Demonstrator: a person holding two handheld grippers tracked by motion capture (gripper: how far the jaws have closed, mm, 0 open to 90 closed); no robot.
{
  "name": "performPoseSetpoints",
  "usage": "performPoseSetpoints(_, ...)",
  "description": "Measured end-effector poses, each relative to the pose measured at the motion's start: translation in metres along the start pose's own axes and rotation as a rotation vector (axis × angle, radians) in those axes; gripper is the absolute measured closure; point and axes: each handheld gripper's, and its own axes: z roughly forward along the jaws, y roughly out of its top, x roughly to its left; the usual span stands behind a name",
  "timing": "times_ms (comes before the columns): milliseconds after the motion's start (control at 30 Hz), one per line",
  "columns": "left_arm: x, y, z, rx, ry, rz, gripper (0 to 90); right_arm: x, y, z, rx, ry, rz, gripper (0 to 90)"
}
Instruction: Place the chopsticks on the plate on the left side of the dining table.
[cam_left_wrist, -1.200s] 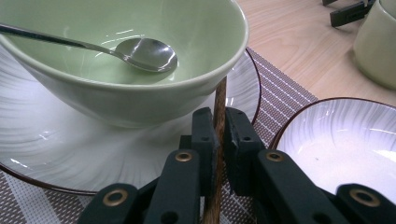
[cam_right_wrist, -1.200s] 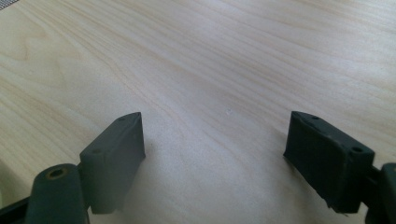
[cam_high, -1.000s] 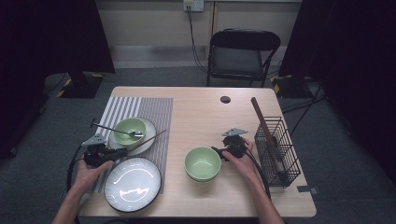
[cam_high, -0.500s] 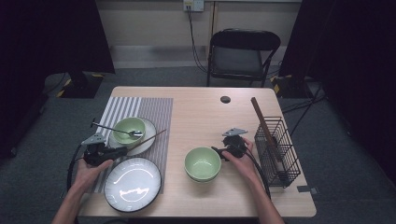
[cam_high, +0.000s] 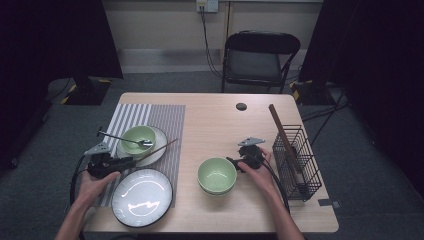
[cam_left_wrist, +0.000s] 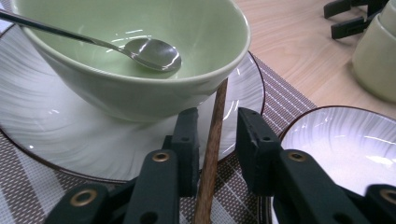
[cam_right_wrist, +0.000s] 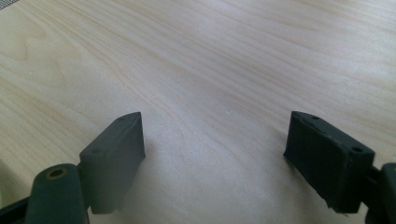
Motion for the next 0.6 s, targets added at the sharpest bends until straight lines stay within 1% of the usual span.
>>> performPoseSetpoints(33,-0.001,0.001,-0.002,0.002,-0.002,0.007,63.9,0.0,0.0,0.0,0.001,0.0,0.002,19.1)
performPoseSetpoints(67,-0.003,0.001,-0.003,-0.002,0.0,0.004,63.9,0.0,0.0,0.0,0.001,0.0,0.002,19.1)
performPoseSetpoints(133,-0.006,0.003,-0.007,-0.018,0.007,-0.005,57.8,0.0,0.0,0.0,0.001,-0.001,0.002,19.1)
performPoseSetpoints(167,-0.011,0.006,-0.008,-0.019,0.018,0.012,52.3,0.0,0.0,0.0,0.0,0.001,0.002,19.1)
performPoseSetpoints(233,-0.013,0.007,-0.008,-0.016,0.015,0.014,50.9,0.0,0.0,0.0,0.001,-0.001,0.002,19.0)
performPoseSetpoints(267,-0.016,0.009,-0.008,-0.014,0.016,0.027,49.1,0.0,0.0,0.0,0.001,-0.002,0.002,19.0)
performPoseSetpoints(367,-0.026,0.017,-0.008,-0.024,0.003,0.051,45.1,0.0,0.0,0.0,0.002,-0.003,0.004,18.8)
performPoseSetpoints(433,-0.03,0.022,-0.005,-0.038,-0.004,0.063,42.1,0.0,0.001,0.001,0.005,-0.007,0.003,18.5)
performPoseSetpoints(467,-0.033,0.025,-0.002,-0.044,-0.005,0.06,41.6,0.0,0.002,0.001,0.011,-0.005,0.006,18.4)
performPoseSetpoints(533,-0.036,0.031,0.004,-0.035,-0.01,0.066,39.3,0.0,0.005,0.003,0.016,-0.017,0.019,18.8)
performPoseSetpoints(600,-0.042,0.037,0.011,-0.03,-0.017,0.074,36.2,-0.001,0.006,0.004,0.013,-0.018,0.015,20.0)
